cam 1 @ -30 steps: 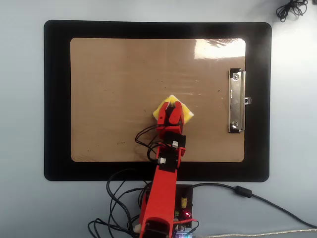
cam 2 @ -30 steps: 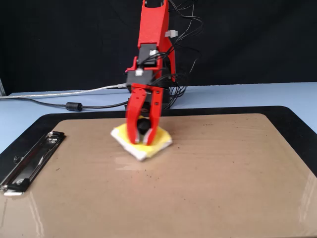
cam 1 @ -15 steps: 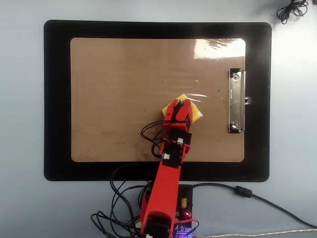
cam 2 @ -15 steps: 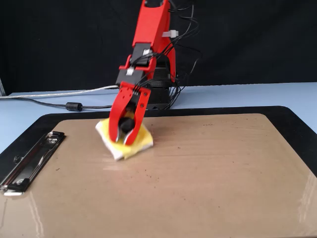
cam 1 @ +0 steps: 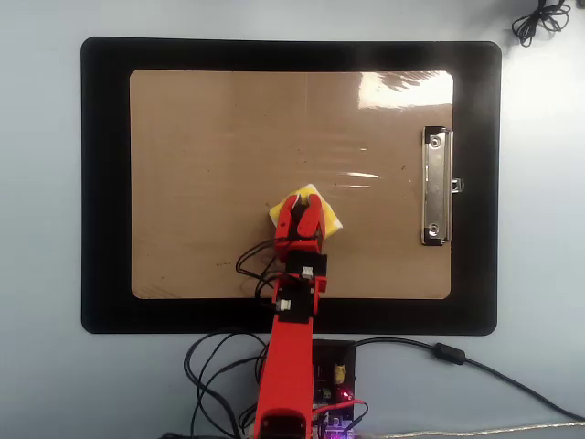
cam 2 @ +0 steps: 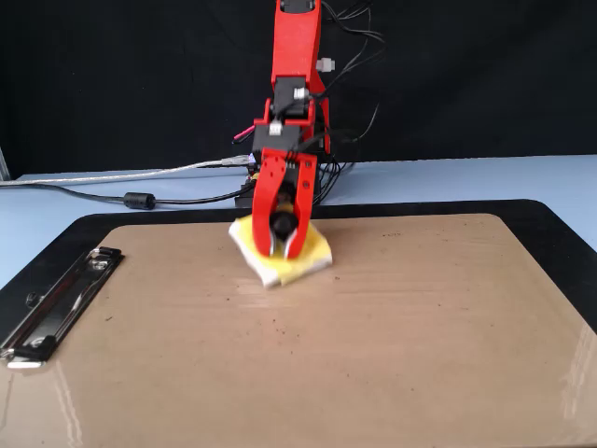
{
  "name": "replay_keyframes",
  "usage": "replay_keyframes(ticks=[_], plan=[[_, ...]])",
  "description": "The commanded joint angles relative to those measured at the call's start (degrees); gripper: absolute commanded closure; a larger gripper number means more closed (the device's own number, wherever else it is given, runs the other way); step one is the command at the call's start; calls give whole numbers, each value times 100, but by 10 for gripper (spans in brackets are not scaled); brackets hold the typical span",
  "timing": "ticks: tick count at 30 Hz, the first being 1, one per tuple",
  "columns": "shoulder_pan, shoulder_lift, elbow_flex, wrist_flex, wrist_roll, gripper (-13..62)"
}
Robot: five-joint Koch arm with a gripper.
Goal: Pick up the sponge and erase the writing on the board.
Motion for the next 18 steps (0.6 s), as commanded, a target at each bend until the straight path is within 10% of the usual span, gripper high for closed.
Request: replay_keyframes(ticks=[1,18], plan=[[-62,-404,-220,-281,-149,575],[-3199,1705,-1037,3779,-3788,575]])
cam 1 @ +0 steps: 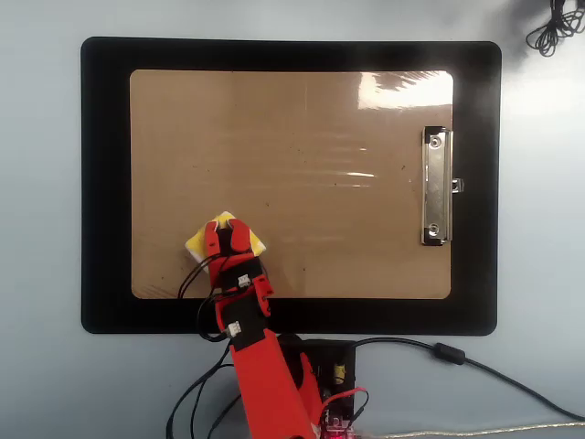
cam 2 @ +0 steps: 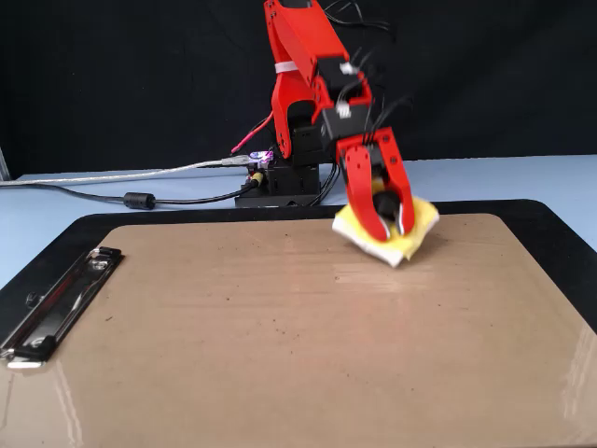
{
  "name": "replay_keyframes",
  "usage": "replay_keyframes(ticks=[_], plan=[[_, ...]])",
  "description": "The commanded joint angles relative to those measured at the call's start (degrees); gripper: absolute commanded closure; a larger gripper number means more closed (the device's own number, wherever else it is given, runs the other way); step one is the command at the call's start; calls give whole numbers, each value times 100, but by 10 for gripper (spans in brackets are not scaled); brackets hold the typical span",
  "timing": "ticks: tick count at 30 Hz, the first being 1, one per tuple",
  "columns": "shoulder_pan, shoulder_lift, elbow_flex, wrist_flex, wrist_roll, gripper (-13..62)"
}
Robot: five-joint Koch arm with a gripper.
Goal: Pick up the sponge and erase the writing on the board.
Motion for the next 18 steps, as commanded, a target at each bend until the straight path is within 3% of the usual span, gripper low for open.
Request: replay_keyframes(ticks=[1,8,18], plan=[[-290,466,-580,1116,-703,575],[-1433,439,-1608,2294,-2136,575],[-2101,-1345,-2874,1819,-2399,575]])
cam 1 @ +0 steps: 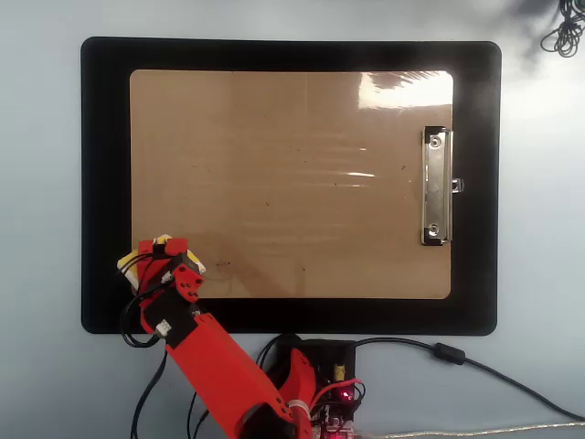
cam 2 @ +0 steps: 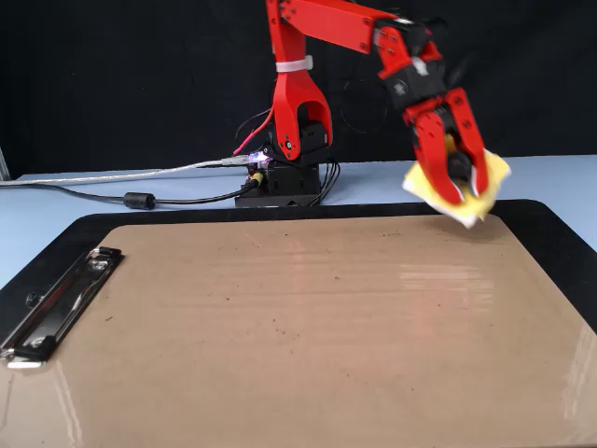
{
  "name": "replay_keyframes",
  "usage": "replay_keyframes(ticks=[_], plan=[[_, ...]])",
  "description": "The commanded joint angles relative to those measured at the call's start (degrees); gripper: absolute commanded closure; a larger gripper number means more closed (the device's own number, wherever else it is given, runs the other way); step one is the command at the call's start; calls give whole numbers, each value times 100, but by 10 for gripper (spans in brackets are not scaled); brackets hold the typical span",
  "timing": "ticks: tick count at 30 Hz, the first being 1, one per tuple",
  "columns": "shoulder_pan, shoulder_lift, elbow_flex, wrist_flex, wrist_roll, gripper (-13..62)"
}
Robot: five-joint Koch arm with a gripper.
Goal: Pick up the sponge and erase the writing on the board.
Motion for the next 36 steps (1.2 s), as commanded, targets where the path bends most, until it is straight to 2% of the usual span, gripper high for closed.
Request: replay_keyframes(ticks=[1,19,24,30,36], plan=[[-202,44,-272,-439,-88,575],[-70,-861,-264,-1046,686,574],[-62,-1063,211,-1925,694,575],[9,-1195,949,-3832,923,575],[44,-1011,1556,-4245,1160,575]])
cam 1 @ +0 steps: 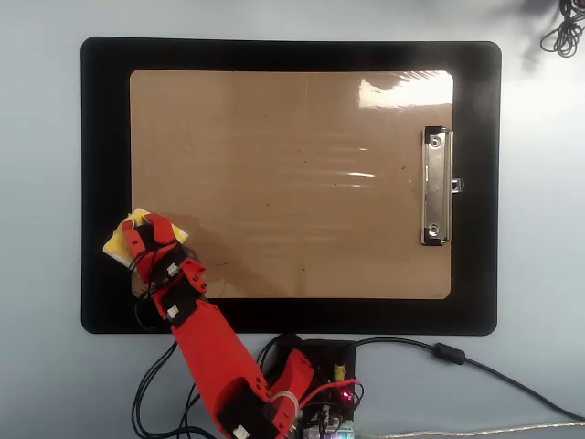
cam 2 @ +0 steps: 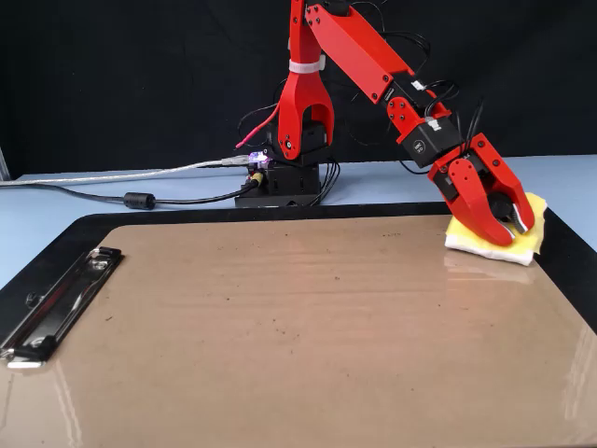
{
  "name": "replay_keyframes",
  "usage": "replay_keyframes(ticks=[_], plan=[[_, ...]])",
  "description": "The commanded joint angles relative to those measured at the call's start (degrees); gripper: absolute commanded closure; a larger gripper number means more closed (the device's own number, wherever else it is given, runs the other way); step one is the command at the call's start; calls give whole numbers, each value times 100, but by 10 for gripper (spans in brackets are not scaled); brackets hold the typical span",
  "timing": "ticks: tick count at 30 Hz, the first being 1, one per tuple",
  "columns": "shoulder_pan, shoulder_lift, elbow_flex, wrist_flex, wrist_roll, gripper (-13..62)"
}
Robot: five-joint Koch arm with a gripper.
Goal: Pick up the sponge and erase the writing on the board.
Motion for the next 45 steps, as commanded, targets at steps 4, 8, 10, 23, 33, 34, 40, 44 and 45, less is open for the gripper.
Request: replay_keyframes(ticks=[4,8,10,23,33,34,40,44,45], plan=[[9,448,624,35,659,574],[0,1116,1248,70,712,574],[-9,1415,1503,79,712,575],[-18,914,1450,-378,694,540],[-44,905,1415,-378,703,311],[-62,914,1406,-378,703,269],[-281,923,1345,-378,615,181],[-422,949,1310,-413,492,169],[-457,949,1257,-448,492,163]])
